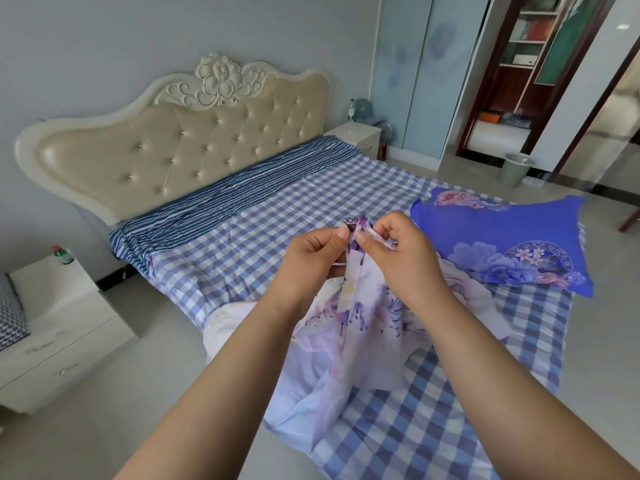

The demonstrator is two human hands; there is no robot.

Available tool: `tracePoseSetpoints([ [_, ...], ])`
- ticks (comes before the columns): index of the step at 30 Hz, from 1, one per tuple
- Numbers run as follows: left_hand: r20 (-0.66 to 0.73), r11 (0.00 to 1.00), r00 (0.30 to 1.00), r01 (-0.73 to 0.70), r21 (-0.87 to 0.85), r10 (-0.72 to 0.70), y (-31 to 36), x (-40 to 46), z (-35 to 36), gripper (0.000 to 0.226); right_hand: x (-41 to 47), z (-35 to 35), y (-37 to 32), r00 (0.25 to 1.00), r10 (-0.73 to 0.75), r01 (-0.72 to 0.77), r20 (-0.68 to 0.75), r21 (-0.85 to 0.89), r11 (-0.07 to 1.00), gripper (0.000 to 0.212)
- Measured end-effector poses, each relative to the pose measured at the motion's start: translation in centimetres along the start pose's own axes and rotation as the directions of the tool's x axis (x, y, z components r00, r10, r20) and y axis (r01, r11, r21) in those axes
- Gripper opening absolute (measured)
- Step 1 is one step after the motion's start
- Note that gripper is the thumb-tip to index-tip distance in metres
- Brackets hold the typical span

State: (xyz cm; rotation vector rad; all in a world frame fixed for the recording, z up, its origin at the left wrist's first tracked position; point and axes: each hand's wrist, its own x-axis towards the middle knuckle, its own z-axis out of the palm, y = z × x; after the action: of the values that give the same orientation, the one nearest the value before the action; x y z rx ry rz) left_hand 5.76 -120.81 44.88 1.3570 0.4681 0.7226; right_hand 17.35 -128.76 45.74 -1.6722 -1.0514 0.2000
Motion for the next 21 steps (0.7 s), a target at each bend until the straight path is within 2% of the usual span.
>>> tracePoseSetpoints([
  [4, 0.028, 0.999, 0.999, -0.025, 0.03, 0.024, 0.01, -0.25, -0.01, 0.022, -0.16, -0.03, 0.0, 1.0, 0.007, -0.008, 0.016, 0.053, 0.999, 0.024],
  [9, 0.065, 0.998, 0.998, -0.026, 0.051, 0.023, 0.47, -0.16, -0.4, 0.016, -0.37, -0.43, -0.21, 0.995, -0.065, 0.059, 0.08, 0.077, 0.995, 0.017],
  [19, -0.021, 0.995, 0.997, -0.069, 0.076, 0.07, 0.15, -0.02, -0.04, 0.015, -0.36, 0.1, 0.28, 0.999, 0.018, -0.023, 0.042, 0.118, 0.993, 0.013],
  [21, -0.028, 0.994, 0.997, -0.064, 0.088, 0.067, 0.11, -0.1, 0.05, 0.014, -0.25, -0.05, 0.2, 0.997, 0.001, -0.012, 0.082, 0.134, 0.991, 0.014],
])
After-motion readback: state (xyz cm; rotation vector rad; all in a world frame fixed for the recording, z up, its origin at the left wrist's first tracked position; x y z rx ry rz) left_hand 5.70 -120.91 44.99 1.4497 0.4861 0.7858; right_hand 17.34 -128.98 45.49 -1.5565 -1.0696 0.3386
